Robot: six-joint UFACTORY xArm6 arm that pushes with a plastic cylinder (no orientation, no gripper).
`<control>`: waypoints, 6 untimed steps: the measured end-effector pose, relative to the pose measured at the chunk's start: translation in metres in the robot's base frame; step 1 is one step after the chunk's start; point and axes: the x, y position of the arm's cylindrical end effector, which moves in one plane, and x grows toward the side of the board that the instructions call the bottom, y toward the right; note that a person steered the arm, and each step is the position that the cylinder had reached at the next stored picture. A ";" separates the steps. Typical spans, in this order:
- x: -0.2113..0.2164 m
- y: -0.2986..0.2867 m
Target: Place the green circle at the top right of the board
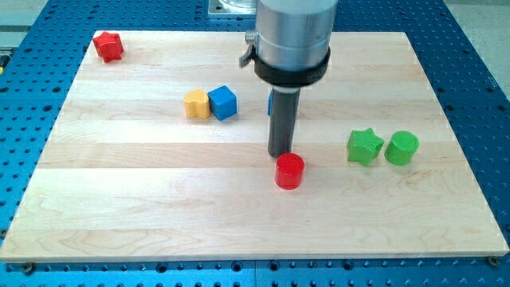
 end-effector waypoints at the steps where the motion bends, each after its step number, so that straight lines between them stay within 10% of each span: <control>1: 0.028 0.029; 2: 0.098 0.087; 6: -0.056 0.163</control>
